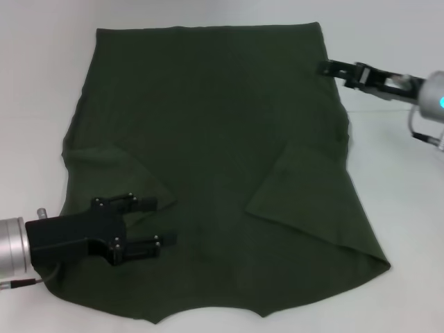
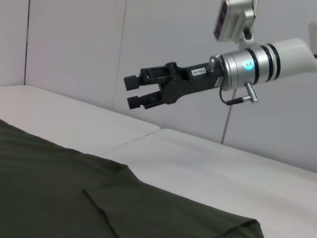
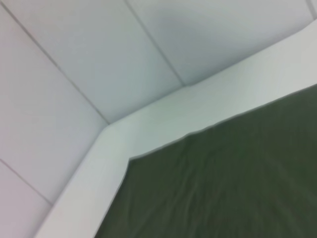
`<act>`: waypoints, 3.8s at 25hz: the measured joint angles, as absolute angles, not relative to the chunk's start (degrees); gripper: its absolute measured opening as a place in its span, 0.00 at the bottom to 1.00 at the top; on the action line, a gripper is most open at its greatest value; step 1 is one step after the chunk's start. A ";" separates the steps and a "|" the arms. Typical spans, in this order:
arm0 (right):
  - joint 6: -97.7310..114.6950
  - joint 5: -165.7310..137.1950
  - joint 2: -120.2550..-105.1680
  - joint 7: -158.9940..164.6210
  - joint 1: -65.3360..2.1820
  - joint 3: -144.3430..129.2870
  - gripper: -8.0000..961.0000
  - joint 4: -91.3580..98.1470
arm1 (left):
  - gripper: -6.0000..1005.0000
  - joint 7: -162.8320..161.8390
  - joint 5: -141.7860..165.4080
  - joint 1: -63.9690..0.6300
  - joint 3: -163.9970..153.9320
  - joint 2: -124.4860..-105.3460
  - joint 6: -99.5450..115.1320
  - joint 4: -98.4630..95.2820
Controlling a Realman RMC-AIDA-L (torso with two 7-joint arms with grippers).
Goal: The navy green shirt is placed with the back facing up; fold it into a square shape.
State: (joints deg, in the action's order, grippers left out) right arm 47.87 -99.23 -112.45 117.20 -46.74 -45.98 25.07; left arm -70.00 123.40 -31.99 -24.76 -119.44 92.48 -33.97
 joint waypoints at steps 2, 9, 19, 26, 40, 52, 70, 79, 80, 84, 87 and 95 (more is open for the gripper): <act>49.94 -96.52 -112.67 111.96 -44.50 -43.41 0.91 25.07 | 0.79 -70.56 122.87 -32.06 -24.52 -119.50 93.23 -33.69; 62.99 -87.60 -113.38 92.39 -36.86 -40.43 0.90 24.82 | 0.79 -73.75 117.96 -31.77 -24.29 -119.53 95.88 -32.62; 82.76 -91.90 -112.76 71.55 -29.68 -41.15 0.90 25.04 | 0.79 -78.08 116.87 -31.57 -24.34 -119.55 96.87 -32.55; 87.77 -103.49 -112.03 67.49 -30.11 -41.29 0.90 25.17 | 0.79 -87.20 117.37 -31.50 -24.16 -119.02 95.47 -35.69; 87.96 -106.94 -113.09 63.27 -31.37 -41.33 0.90 25.11 | 0.79 -129.94 131.96 -33.95 -19.86 -114.29 91.92 -46.13; 88.31 -110.41 -112.82 62.99 -33.87 -41.59 0.90 25.14 | 0.79 -139.09 145.13 -31.56 -10.39 -113.72 90.01 -46.73; 89.14 -110.66 -112.76 62.40 -34.59 -41.57 0.90 25.23 | 0.79 -140.95 149.85 -31.09 -11.33 -114.08 86.46 -42.87; 89.16 -110.66 -112.76 62.25 -34.74 -41.57 0.90 25.22 | 0.79 -141.45 150.82 -31.55 -11.43 -113.96 86.98 -40.05; 89.17 -110.66 -112.76 62.24 -34.75 -41.57 0.90 25.23 | 0.79 -141.60 150.82 -31.59 -11.44 -113.94 86.76 -40.01; 89.28 -110.65 -112.77 62.04 -34.66 -41.57 0.90 25.23 | 0.79 -143.03 150.82 -31.67 -11.34 -113.89 85.40 -39.98; 89.33 -110.65 -112.91 61.61 -34.52 -41.57 0.90 25.22 | 0.79 -143.73 150.81 -31.84 -11.33 -113.82 84.64 -39.98; 89.48 -110.65 -113.06 61.58 -34.23 -41.57 0.90 25.23 | 0.76 -144.54 150.87 -32.16 -11.43 -113.72 84.26 -39.48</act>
State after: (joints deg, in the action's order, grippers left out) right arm 89.48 -110.65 -113.06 61.59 -34.23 -41.57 25.23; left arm -144.54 150.87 -32.16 -11.43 -113.72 84.26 -39.48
